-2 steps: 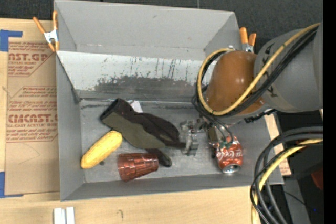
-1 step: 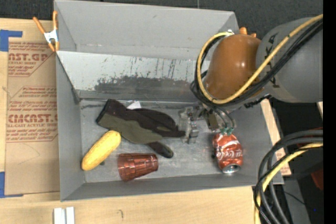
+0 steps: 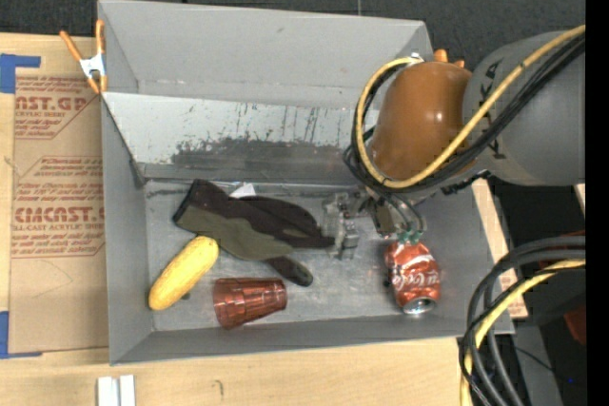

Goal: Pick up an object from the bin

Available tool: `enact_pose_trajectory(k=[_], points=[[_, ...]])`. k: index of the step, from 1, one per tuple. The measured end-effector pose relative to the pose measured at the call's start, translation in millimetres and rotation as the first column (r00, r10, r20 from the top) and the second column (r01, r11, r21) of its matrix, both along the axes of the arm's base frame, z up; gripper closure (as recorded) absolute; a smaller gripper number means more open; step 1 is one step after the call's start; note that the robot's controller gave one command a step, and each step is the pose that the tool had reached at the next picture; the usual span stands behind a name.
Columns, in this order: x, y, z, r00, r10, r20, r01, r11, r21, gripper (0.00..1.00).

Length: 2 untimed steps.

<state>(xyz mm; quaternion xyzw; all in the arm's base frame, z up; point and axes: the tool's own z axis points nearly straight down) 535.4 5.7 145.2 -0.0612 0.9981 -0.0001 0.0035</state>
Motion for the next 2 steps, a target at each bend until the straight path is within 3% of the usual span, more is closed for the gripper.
enact_pose_trajectory(k=[1, 2], points=[[-0.2, 0.5, -11.1, 0.994, 0.112, -0.002, -0.112, 0.994, -0.001, 1.00], [10.4, -52.2, 139.8, 0.982, 0.187, 0.001, -0.187, 0.982, -0.002, 1.00]])
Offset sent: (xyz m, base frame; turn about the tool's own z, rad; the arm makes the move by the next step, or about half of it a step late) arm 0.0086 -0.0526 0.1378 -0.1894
